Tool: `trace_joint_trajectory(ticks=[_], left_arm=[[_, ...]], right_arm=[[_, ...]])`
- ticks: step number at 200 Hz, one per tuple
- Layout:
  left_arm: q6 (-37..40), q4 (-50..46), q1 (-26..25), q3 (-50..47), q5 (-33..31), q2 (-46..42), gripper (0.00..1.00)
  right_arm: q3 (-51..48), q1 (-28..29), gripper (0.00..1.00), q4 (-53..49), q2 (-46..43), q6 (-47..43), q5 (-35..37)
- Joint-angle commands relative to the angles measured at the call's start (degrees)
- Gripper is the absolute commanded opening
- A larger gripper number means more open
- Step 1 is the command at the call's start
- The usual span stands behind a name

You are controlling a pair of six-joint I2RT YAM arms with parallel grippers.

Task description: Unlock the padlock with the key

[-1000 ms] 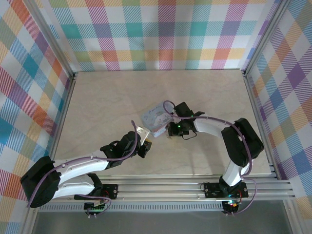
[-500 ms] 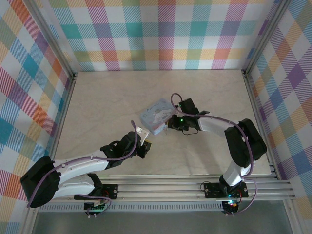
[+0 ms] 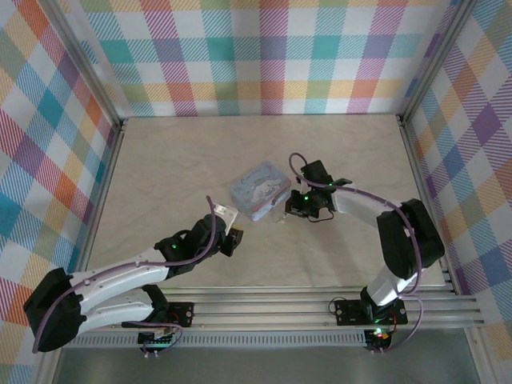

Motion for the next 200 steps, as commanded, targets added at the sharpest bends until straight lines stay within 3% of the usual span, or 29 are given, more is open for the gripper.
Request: trace_joint_trajectory(ticks=[1, 45, 51, 57, 61, 119, 138, 187, 200], left_arm=[[0.5, -6.1, 0.9, 2.6, -5.6, -3.9, 0.40], [0.7, -10.9, 3.2, 6.0, -6.1, -6.1, 0.63], [0.5, -11.0, 3.6, 6.5, -6.1, -5.8, 0.73], [0.0, -11.0, 4.0, 6.9, -6.1, -5.6, 0.94], [-0.2, -10.9, 4.3, 7.2, -6.0, -5.4, 0.99], [-1.5, -13.6, 6.3, 12.4, -6.7, 1.2, 1.00], [-1.6, -14.4, 6.7, 13.5, -6.7, 2.8, 1.00], [-0.9, -14.5, 8.2, 15.5, -6.8, 3.9, 1.00], [0.2, -14.9, 9.3, 16.9, -6.4, 4.5, 1.00]], right_arm=[[3.0, -4.2, 0.00, -12.3, -2.7, -4.9, 0.6], [10.5, -11.7, 0.00, -25.8, 1.5, -15.7, 1.6], [12.2, -12.2, 0.00, -27.5, 2.9, -17.2, 2.5], [14.2, -12.8, 0.00, -29.2, 4.5, -18.8, 3.9], [15.0, -12.9, 0.00, -29.9, 5.2, -19.5, 4.3], [27.1, -15.0, 0.11, -34.1, 17.0, -25.1, 10.5], [28.7, -15.2, 0.28, -34.0, 18.1, -25.3, 10.5], [27.0, -15.3, 0.60, -31.0, 13.1, -25.3, 9.7], [25.5, -15.2, 0.74, -29.4, 10.3, -25.5, 9.8]])
